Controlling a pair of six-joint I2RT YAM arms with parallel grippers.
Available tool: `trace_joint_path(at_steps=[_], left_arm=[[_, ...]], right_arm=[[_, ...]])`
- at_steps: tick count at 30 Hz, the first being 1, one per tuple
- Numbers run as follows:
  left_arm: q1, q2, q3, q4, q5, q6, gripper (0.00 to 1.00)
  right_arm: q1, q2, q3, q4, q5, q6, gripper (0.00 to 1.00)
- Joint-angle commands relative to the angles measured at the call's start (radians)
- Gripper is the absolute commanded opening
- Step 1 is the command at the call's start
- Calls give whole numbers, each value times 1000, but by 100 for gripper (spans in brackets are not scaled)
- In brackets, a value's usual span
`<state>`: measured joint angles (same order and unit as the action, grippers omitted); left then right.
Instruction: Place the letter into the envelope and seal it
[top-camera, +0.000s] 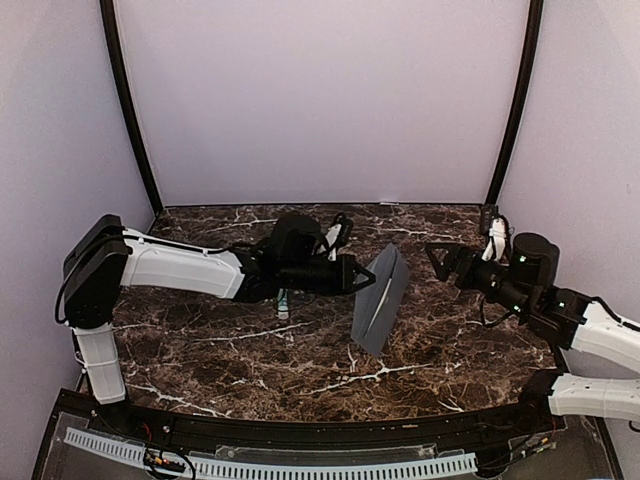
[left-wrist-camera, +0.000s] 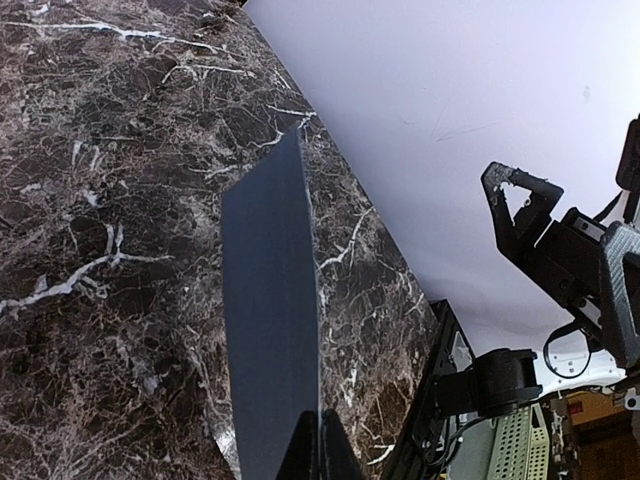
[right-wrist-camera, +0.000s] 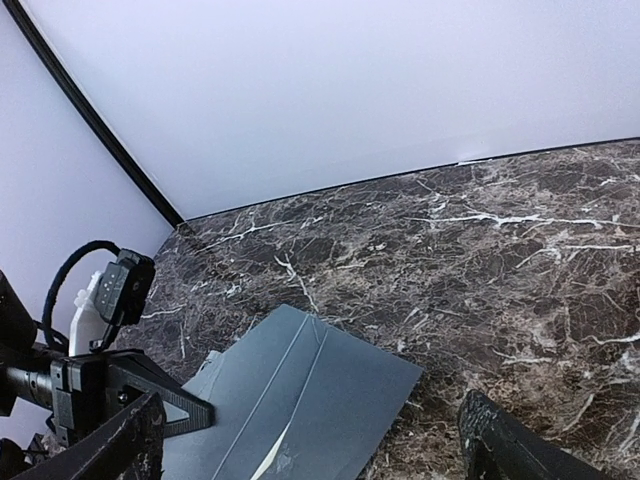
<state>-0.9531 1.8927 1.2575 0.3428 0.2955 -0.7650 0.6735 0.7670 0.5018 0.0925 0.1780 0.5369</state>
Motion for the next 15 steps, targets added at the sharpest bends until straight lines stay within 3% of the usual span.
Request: trace_joint_path(at_steps=[1, 15], left_arm=[[-1, 36, 1, 124, 28, -74, 0], [7, 71, -28, 60, -81, -48, 0]], right_arm=[[-7, -21, -22, -19, 52, 8, 99], [-6, -54, -39, -70, 60, 24, 99]])
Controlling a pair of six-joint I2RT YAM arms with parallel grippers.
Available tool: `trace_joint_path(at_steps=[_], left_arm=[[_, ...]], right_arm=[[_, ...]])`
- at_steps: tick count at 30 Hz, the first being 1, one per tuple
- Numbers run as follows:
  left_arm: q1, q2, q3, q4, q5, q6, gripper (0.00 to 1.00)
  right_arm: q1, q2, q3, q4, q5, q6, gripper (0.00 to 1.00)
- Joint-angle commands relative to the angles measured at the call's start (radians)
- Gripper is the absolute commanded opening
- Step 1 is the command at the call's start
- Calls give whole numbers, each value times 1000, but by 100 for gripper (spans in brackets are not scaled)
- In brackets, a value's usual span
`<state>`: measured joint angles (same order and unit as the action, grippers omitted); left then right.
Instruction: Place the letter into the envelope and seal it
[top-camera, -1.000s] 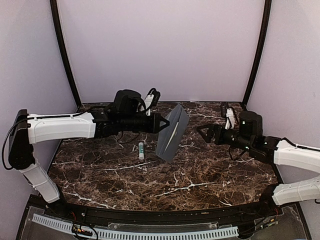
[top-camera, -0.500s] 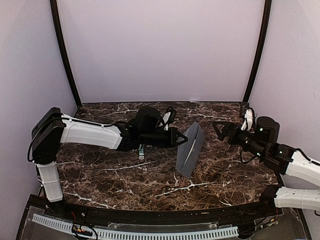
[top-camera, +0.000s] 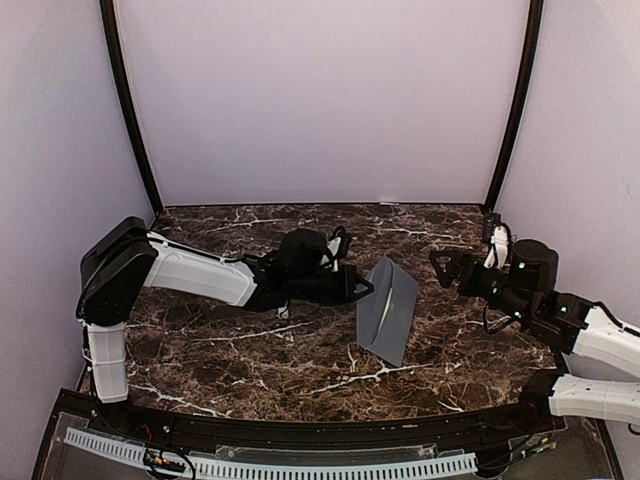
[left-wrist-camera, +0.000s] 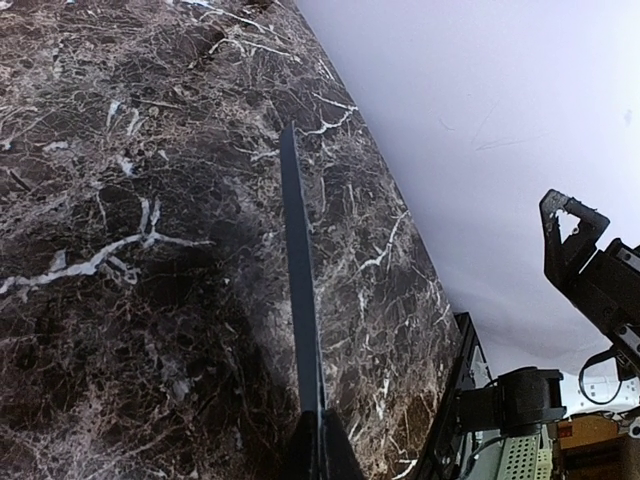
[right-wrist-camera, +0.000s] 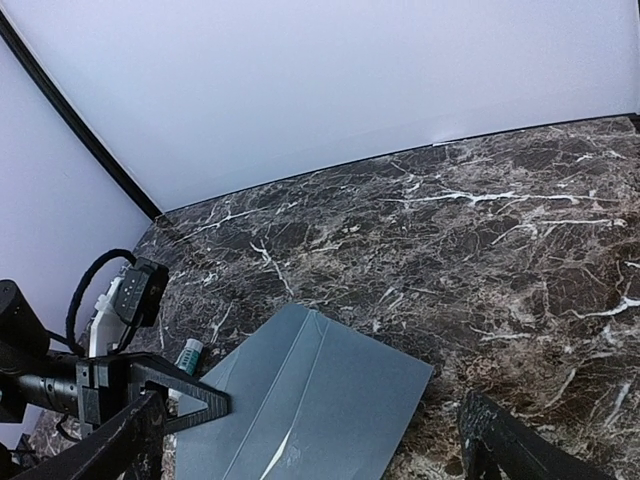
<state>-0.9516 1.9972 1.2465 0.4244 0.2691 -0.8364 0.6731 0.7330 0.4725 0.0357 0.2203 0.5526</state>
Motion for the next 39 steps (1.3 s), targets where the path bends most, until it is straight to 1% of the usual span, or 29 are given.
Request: trace_joint_path(at_steps=[1, 5, 10, 14, 20, 32, 35, 38, 39], left_arm=[[13, -39, -28, -27, -60, 26, 0], [33, -68, -39, -83, -104, 35, 0], [37, -50, -44, -116, -124, 41, 0], [36, -47, -39, -162, -177, 72, 1], [36, -47, -13, -254, -244, 129, 8], [36, -46, 25, -344, -329, 222, 21], [37, -78, 30, -378, -350, 246, 25], [36, -127, 28, -412, -388, 282, 32], [37, -138, 24, -445, -396, 289, 33]], right_arm=[[-6, -23, -10, -14, 18, 9, 99], [-6, -30, -11, -27, 23, 11, 99], [-6, -25, -18, -24, 24, 12, 99], [-7, -5, -13, -23, 14, 9, 99], [-7, 33, -13, 9, -9, -2, 99], [-7, 194, 24, 56, -94, -32, 99], [-6, 226, 36, 56, -108, -40, 99], [-6, 253, 44, 58, -117, -47, 99], [-6, 264, 48, 59, -119, -48, 99]])
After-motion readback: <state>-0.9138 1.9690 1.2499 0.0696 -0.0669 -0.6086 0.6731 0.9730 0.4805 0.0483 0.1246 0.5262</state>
